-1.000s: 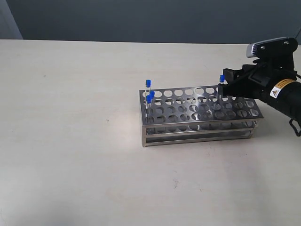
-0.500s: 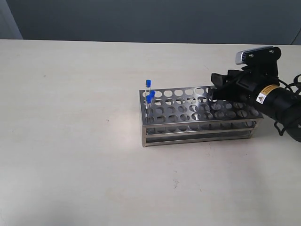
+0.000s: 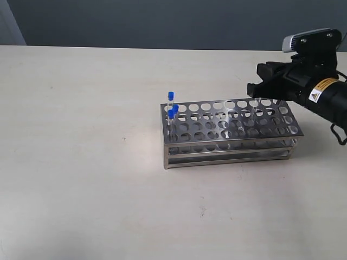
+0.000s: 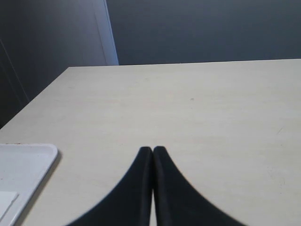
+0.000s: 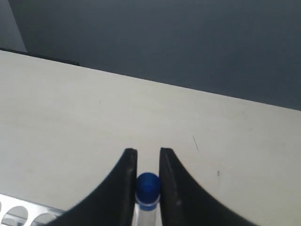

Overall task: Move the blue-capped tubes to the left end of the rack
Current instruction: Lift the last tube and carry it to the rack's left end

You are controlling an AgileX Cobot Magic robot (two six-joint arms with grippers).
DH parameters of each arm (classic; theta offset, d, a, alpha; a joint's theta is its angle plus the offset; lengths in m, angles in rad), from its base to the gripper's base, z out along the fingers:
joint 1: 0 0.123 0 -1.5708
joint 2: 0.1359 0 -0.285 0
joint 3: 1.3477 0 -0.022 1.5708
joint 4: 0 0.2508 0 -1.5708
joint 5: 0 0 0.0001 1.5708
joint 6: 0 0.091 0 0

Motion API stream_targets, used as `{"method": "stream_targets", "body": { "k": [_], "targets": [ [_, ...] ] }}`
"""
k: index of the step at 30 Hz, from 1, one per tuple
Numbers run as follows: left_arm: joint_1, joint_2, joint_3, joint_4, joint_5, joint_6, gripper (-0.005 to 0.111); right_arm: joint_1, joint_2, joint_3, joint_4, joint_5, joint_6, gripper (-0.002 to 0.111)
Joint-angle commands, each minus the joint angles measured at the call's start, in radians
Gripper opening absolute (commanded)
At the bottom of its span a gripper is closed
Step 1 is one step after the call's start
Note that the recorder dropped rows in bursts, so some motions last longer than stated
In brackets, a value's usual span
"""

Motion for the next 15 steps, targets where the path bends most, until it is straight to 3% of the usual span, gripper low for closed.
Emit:
{"method": "stream_targets", "body": {
  "k": [1, 9, 15],
  "targets": [
    [-0.004, -0.005, 0.002, 0.006, -0.008, -0.005, 0.0, -0.003, -0.072, -0.004, -0.008, 0.05, 0.005, 0.0],
    [-0.004, -0.005, 0.002, 0.006, -0.008, -0.005, 0.0, -0.003, -0.19, -0.004, -0.172, 0.056, 0.2, 0.0],
    [-0.004, -0.005, 0.002, 0.006, -0.008, -0.005, 0.0, 0.016, -0.223, -0.004, -0.556, -0.05, 0.508, 0.0]
  ]
}}
